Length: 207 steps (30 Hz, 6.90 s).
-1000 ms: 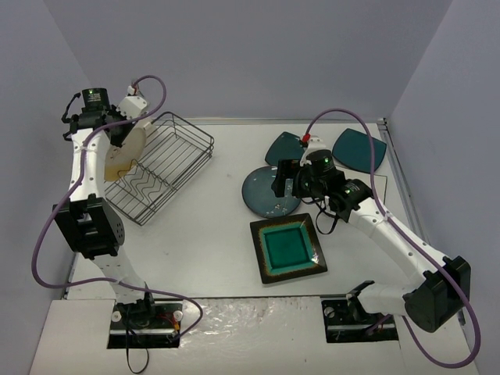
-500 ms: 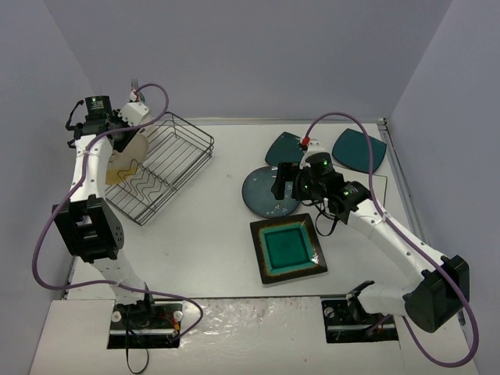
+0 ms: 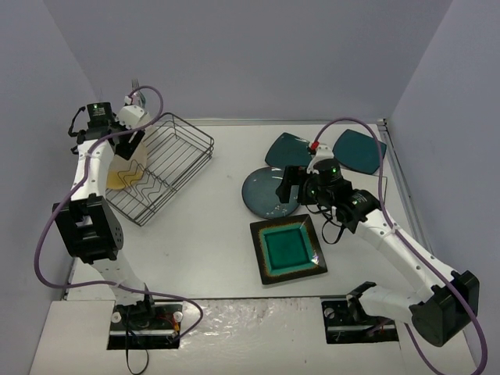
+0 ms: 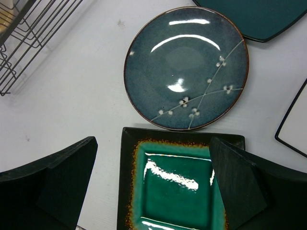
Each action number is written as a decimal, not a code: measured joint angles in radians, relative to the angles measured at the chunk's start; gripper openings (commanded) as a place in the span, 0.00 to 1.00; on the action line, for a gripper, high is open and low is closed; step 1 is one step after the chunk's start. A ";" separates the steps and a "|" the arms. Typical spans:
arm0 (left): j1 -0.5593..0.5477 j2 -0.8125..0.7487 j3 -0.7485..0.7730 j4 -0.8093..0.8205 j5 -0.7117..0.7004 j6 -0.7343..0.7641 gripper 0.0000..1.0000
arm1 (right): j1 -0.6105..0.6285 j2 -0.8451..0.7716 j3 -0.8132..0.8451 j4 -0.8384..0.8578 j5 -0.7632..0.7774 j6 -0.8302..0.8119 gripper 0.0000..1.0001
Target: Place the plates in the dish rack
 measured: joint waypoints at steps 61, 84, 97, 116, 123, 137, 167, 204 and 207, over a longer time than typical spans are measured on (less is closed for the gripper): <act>-0.476 -0.950 -0.828 -0.205 0.182 -1.300 0.97 | 0.128 0.183 -0.518 0.507 -0.281 0.403 0.79; -0.527 -0.987 -1.104 -0.025 0.200 -1.467 0.97 | 0.124 0.303 -0.644 0.850 -0.379 0.358 0.00; -0.578 -0.925 -1.242 0.142 0.200 -1.583 0.97 | 0.078 0.136 -0.571 0.541 -0.390 0.417 0.00; -0.701 -0.783 -1.295 0.335 0.218 -1.755 0.97 | 0.032 0.121 -0.532 0.444 -0.428 0.648 0.00; -0.709 -0.883 -1.316 0.279 0.160 -1.816 0.97 | 0.032 0.118 -0.532 0.445 -0.417 0.710 0.00; -0.709 -0.904 -1.363 0.316 0.142 -1.917 0.93 | 0.032 0.124 -0.522 0.488 -0.395 0.812 0.00; -0.740 -0.940 -1.311 0.313 0.023 -2.104 0.87 | 0.006 0.104 -0.536 0.529 -0.352 0.945 0.00; -1.108 -0.715 -1.222 0.398 -0.443 -2.539 0.61 | 0.090 0.138 -0.524 0.587 -0.253 1.073 0.00; -1.115 -0.715 -1.222 0.408 -0.475 -2.563 0.57 | 0.093 0.138 -0.525 0.592 -0.251 1.079 0.00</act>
